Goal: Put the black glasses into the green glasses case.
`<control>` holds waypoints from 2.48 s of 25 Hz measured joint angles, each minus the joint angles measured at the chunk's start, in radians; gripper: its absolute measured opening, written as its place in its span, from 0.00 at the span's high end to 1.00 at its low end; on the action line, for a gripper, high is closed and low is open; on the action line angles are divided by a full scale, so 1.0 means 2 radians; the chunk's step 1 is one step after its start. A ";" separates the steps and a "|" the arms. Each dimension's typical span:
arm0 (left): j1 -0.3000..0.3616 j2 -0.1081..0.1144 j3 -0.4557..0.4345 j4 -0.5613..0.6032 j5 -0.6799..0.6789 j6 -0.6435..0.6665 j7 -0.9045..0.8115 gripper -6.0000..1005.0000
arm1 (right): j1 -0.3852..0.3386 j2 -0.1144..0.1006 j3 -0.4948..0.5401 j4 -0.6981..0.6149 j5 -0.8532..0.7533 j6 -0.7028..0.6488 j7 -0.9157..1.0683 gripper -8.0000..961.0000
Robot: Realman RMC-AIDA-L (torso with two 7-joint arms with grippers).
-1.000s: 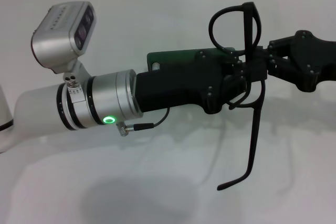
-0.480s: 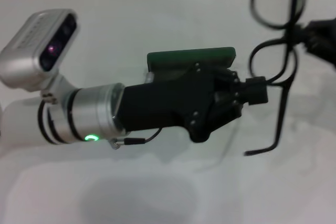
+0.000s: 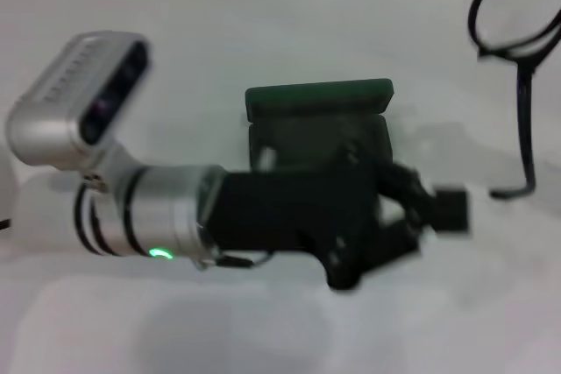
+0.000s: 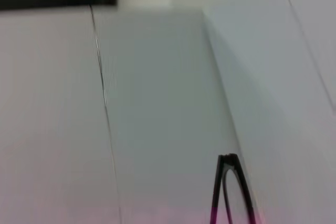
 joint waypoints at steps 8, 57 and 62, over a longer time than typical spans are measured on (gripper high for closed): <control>-0.005 -0.004 0.082 0.019 -0.097 0.001 0.020 0.95 | 0.038 0.001 -0.036 0.113 0.015 0.045 -0.098 0.95; 0.054 0.001 0.122 -0.022 -0.260 -0.070 -0.011 0.95 | 0.058 -0.001 -0.207 0.106 0.009 0.139 -0.113 0.94; 0.056 0.008 0.120 -0.036 -0.217 -0.023 -0.009 0.95 | 0.055 -0.006 -0.208 0.065 -0.009 0.168 -0.103 0.94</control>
